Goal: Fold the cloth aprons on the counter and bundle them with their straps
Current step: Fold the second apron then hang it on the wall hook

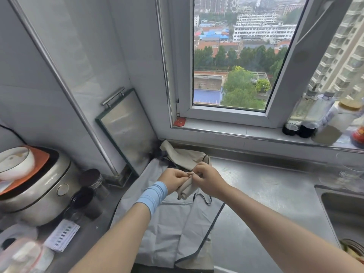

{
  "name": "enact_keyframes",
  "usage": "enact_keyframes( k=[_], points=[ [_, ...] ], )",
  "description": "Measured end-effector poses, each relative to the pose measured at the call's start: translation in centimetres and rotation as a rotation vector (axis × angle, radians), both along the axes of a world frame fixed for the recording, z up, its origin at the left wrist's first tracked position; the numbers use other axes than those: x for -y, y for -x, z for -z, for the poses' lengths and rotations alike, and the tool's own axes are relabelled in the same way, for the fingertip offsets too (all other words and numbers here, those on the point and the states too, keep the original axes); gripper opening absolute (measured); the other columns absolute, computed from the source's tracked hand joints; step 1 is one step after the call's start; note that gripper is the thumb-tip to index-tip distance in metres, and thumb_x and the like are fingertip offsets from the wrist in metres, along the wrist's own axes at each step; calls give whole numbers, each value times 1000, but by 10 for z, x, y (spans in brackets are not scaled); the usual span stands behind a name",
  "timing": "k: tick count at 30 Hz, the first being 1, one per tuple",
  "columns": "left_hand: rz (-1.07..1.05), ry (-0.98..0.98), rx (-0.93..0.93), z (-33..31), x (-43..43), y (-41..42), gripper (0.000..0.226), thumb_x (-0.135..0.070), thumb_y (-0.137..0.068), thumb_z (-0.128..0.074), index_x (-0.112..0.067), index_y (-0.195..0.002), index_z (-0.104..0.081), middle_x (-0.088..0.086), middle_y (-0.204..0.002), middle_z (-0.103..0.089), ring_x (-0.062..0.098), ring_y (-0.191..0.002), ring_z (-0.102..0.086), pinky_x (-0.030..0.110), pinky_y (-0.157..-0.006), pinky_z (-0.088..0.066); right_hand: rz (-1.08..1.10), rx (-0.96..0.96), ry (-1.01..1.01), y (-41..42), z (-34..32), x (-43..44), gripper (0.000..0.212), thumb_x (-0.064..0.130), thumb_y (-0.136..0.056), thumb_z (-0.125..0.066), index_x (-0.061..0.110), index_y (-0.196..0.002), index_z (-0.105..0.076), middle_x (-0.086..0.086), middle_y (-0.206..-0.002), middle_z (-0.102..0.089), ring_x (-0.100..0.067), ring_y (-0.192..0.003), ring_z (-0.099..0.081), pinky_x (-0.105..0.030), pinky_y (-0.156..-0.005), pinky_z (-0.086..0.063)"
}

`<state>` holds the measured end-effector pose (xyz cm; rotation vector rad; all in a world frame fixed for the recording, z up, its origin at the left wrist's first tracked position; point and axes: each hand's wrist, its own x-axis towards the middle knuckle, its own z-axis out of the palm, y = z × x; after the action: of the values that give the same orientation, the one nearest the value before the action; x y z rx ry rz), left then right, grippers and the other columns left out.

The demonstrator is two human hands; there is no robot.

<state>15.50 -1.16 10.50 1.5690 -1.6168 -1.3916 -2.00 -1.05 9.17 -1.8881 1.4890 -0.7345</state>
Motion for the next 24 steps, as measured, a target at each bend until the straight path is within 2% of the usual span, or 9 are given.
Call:
enact_keyframes(
  k=[3, 4, 6, 8, 10, 13, 15, 19, 24],
  points=[
    [-115, 101, 67, 2, 0, 7, 10, -23, -87, -67, -19, -89, -77, -6, -80, -74, 9, -76, -68, 24, -70, -55, 88, 55, -53, 2, 2, 1, 10, 43, -82, -55, 35, -84, -49, 10, -85, -60, -9, -74, -56, -33, -68, -49],
    [-160, 125, 81, 5, -1, 9, 11, -24, -88, -66, -20, -87, -76, -5, -79, -74, 11, -73, -68, 26, -64, -56, 87, 94, -80, 2, 0, 0, 11, 39, -84, -57, 37, -90, -47, 7, -86, -60, -10, -71, -54, -31, -64, -47],
    [-247, 153, 66, 11, -3, 15, 11, -25, -89, -62, -20, -87, -72, -2, -80, -72, 15, -72, -66, 29, -57, -55, 39, 175, -97, 4, -7, 0, 26, 27, -87, -57, 42, -106, -49, 5, -90, -59, -8, -68, -53, -25, -62, -46],
    [-298, 181, 33, 15, -3, 20, 11, -25, -92, -58, -23, -88, -68, -1, -88, -69, 17, -80, -65, 36, -68, -56, 16, 213, -86, 3, -13, -1, 40, 25, -82, -54, 45, -116, -56, 8, -94, -60, -4, -73, -56, -20, -65, -45],
    [-336, 206, 9, 16, -2, 24, 11, -25, -93, -57, -22, -91, -67, 4, -102, -63, 17, -88, -63, 38, -82, -55, 35, 237, -77, 0, -16, 0, 37, 31, -76, -52, 40, -108, -67, 12, -100, -61, -1, -86, -59, -19, -73, -46],
    [-364, 156, -38, 10, 0, 27, 9, -23, -95, -57, -19, -94, -65, 6, -113, -48, 18, -93, -58, 33, -94, -49, 75, 234, -64, -1, -15, 5, 20, 38, -83, -64, 31, -98, -76, 12, -103, -65, -1, -97, -61, -20, -83, -49],
    [-308, 149, -29, 7, 1, 24, 9, -22, -96, -55, -18, -94, -63, 4, -111, -53, 17, -94, -58, 27, -90, -47, 68, 219, -85, 0, -15, 8, 16, 39, -86, -71, 27, -95, -77, 10, -96, -70, -2, -91, -64, -22, -81, -51],
    [-251, 157, -22, 3, -2, 19, 11, -21, -97, -56, -14, -96, -65, -2, -91, -66, 9, -83, -60, 12, -71, -44, 76, 189, -166, -1, -22, 10, 14, 34, -81, -77, 20, -84, -77, 6, -78, -73, -1, -68, -62, -21, -63, -49],
    [-283, 196, 8, 5, -8, 20, 15, -23, -94, -60, -12, -102, -67, 0, -98, -69, 16, -93, -63, 19, -77, -44, 116, 75, -101, -7, -29, 8, 10, 29, -82, -73, 20, -78, -75, 7, -75, -70, -6, -69, -61, -23, -62, -48]
  ],
)
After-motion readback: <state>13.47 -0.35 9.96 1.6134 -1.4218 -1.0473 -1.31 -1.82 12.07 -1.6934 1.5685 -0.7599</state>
